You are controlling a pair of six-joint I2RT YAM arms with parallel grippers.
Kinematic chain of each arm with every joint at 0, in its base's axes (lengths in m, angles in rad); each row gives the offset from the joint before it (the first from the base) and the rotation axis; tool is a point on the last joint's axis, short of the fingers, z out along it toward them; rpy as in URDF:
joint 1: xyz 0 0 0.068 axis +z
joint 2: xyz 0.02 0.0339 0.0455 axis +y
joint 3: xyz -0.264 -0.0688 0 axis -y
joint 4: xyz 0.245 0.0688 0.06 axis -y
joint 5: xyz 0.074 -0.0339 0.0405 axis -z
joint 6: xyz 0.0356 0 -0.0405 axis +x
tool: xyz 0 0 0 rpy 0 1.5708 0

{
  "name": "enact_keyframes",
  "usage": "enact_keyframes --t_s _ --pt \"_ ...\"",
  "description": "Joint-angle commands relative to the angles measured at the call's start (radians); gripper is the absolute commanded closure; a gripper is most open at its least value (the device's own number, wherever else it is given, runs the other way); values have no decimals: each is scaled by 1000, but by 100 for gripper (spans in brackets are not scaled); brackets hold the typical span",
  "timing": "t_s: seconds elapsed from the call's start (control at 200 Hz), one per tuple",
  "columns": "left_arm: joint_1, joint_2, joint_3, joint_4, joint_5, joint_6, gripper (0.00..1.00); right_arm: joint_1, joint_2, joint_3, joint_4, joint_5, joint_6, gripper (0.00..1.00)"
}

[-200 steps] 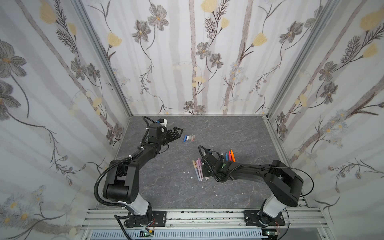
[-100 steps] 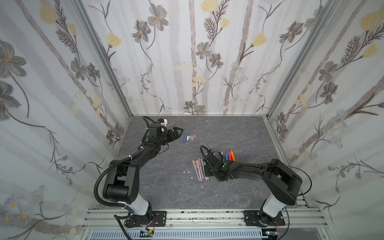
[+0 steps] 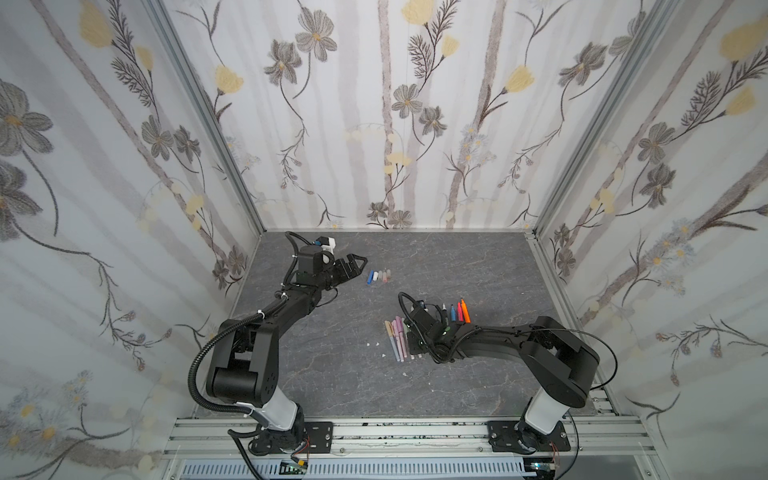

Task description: Open the pen caps

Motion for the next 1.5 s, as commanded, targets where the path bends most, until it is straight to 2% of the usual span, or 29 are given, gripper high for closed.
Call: enact_keyframes --t_s 0.0,0.405,0.605,0.724,0.884,1.124,1.234,1.494 --pt "-4 3 13 14 25 -2 2 2 5 -16 -29 -1 2 77" --pt "-27 -48 -26 -26 9 5 4 3 -12 -39 -95 36 -40 78" --pt "-34 -82 -54 -28 30 3 5 2 -29 -57 -77 22 -52 90" --pt "-55 -77 -57 -41 68 15 6 -7 -56 -62 -67 10 -61 94" --pt "-118 -60 -60 -65 93 31 6 -35 -156 -77 -45 -8 -84 96" --pt "-245 -16 -71 -21 135 -17 10 -94 -314 -97 16 -68 -127 97" --pt "-298 0 -63 9 135 -47 12 -144 -338 -84 25 -92 -140 98" --pt "-387 93 -10 58 137 -83 23 -159 -339 -37 42 -127 -153 98"
